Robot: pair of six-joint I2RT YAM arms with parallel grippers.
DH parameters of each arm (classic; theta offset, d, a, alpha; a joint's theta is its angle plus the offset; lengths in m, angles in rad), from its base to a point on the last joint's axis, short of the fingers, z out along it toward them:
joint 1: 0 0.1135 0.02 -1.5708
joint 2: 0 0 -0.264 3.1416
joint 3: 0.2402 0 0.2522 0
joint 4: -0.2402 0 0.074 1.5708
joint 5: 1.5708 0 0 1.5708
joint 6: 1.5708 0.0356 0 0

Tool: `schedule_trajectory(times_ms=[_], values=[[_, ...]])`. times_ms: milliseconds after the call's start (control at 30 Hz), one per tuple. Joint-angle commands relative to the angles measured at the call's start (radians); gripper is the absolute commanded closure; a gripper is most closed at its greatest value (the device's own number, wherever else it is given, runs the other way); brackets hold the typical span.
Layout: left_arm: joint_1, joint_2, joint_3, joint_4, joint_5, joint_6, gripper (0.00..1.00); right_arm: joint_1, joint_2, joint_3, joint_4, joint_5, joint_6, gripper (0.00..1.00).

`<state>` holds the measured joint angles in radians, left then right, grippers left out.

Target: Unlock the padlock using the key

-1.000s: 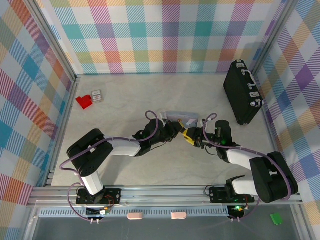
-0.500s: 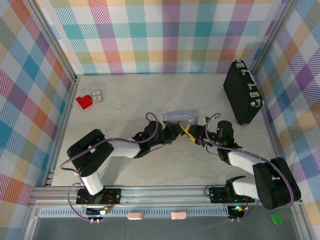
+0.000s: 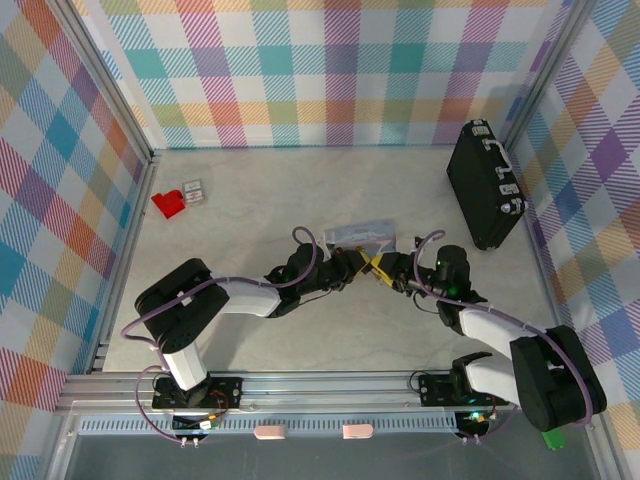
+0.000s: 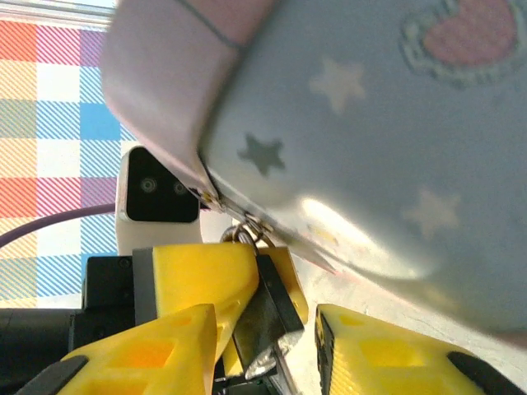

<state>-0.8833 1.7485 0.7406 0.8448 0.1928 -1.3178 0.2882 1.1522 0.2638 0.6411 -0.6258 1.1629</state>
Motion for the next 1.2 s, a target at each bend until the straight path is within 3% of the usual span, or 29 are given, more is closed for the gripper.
schedule_trajectory(times_ms=[0,167,367,833,1167], values=[[0.004,0.045,-0.008,0.103,0.01,-0.051,1.0,-0.003,-0.046,-0.034,-0.033,0.009,-0.014,0.63],[0.007,0.097,0.005,0.174,-0.003,-0.093,1.0,-0.003,-0.111,-0.086,-0.093,0.034,-0.002,0.61],[0.007,0.077,0.004,0.139,-0.013,-0.075,1.0,-0.003,-0.167,-0.106,-0.151,0.069,0.005,0.6],[-0.006,0.053,0.007,0.16,-0.019,-0.091,1.0,0.016,-0.067,-0.092,-0.055,0.057,0.042,0.64],[-0.011,0.054,0.016,0.156,-0.018,-0.089,1.0,0.037,-0.055,-0.085,-0.022,0.061,0.06,0.81]])
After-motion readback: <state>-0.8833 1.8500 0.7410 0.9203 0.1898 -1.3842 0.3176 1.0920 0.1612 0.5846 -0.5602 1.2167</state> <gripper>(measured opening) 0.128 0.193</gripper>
